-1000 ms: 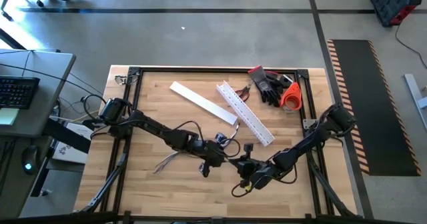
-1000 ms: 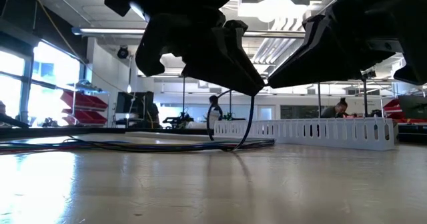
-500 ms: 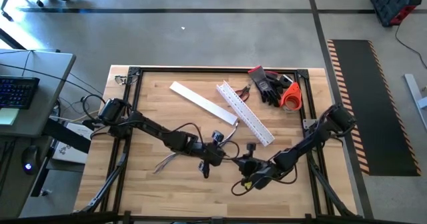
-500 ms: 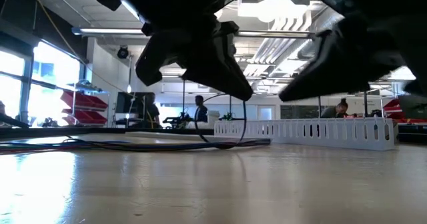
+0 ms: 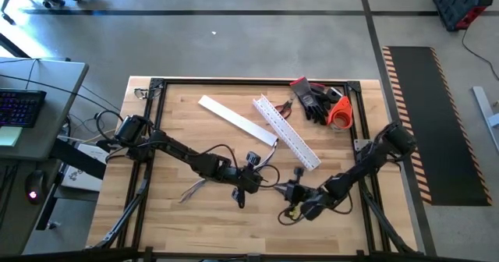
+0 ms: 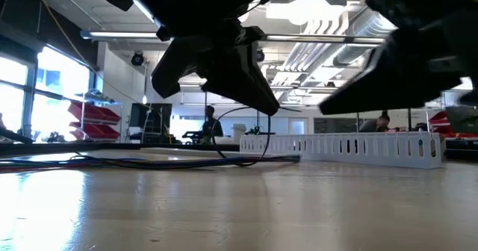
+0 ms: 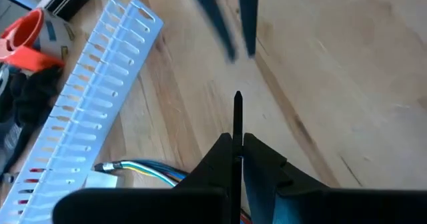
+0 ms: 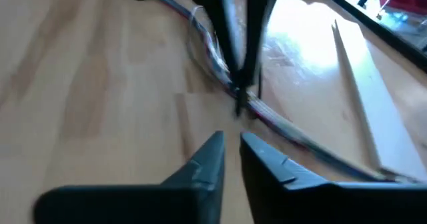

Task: Ziptie cables
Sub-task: Wrap the colored cables with the black zip tie

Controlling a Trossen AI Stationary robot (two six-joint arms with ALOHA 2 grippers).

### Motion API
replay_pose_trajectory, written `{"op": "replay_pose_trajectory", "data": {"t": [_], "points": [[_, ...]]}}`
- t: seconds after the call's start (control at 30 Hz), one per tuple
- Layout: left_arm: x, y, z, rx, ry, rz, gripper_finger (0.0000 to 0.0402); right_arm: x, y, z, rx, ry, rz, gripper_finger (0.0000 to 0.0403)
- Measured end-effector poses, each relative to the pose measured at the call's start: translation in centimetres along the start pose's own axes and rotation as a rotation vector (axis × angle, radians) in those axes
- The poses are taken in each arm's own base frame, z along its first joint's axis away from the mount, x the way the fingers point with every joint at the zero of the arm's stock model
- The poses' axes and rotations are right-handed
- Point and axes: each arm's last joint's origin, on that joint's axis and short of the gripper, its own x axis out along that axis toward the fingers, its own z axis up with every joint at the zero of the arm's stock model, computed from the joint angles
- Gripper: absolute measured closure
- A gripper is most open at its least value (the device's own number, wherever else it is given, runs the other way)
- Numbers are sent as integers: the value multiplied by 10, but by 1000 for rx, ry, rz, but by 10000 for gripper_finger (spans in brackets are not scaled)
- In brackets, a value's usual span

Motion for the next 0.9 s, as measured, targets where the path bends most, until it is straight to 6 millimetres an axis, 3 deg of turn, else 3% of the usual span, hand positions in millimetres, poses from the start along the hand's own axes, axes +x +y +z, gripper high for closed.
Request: {"op": "replay_pose_trajectory", "data": {"t": [0.2, 0.33, 0.6, 0.8, 0.9], "points": [[0, -1, 0, -6, -2, -5, 401, 16, -12, 4, -33, 60, 84, 266], [0, -1, 1, -10, -7, -11, 401, 25, -9, 11, -50, 46, 53, 257], [-1, -1, 1, -36, -17, -19, 401, 34, 1, 16, -80, 31, 12, 320], [-1, -1, 2, -38, -18, -18, 401, 31, 4, 17, -83, 13, -15, 388], [-1, -1, 2, -37, -18, -17, 401, 28, 7, 16, -90, 9, -8, 399]]}}
